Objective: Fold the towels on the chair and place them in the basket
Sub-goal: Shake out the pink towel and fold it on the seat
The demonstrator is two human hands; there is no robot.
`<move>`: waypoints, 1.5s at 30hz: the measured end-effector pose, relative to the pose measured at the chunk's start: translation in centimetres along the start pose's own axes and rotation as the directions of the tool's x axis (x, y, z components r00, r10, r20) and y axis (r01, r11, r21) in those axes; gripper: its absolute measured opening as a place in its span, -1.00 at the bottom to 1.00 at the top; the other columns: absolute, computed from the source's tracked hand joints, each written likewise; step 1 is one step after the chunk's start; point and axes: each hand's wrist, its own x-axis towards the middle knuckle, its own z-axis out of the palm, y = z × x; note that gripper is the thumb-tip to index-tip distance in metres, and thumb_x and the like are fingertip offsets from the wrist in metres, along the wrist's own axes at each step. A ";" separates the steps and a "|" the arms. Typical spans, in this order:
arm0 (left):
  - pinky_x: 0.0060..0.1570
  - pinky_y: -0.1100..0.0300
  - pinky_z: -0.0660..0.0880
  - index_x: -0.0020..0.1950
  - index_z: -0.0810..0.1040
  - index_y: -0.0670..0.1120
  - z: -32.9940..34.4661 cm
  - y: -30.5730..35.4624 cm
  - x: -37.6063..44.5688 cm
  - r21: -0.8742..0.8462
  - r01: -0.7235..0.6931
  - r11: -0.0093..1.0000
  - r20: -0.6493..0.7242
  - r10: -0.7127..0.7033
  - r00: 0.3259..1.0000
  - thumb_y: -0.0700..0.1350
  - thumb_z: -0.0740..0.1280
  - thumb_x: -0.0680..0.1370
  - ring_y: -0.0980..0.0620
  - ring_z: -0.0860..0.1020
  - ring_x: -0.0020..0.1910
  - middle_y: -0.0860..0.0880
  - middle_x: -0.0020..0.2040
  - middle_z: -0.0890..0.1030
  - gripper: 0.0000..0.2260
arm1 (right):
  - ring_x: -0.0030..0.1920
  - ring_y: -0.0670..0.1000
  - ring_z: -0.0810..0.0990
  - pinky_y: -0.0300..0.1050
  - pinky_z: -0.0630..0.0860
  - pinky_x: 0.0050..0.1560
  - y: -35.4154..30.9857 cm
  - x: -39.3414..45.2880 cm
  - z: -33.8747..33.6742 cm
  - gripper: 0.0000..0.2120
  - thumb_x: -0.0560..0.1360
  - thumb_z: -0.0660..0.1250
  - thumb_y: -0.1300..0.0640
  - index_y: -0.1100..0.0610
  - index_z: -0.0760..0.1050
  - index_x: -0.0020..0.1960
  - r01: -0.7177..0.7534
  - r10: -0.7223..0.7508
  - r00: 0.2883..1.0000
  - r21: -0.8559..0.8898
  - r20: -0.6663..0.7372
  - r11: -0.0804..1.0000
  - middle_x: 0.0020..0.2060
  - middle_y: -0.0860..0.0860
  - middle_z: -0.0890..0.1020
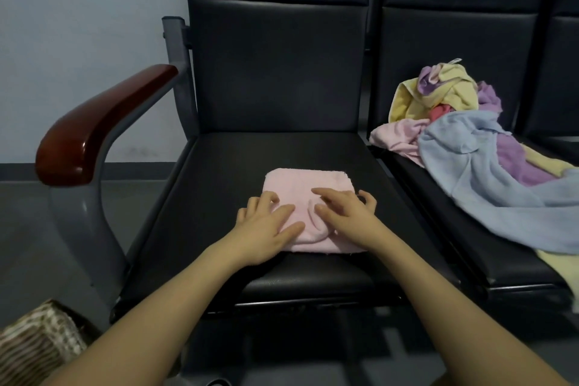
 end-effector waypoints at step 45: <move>0.14 -0.04 0.50 0.24 0.32 0.18 -2.2 -1.8 -2.3 -0.360 -0.172 0.917 -0.354 0.036 0.934 -0.06 0.25 0.59 -0.04 0.48 0.17 0.08 0.09 0.52 -0.73 | -0.07 -0.18 0.56 -0.39 0.44 -0.06 1.6 -5.0 -2.8 -0.92 0.46 0.38 0.29 0.13 0.55 -0.12 0.085 -0.011 0.969 0.289 -0.247 0.954 -0.05 -0.06 0.61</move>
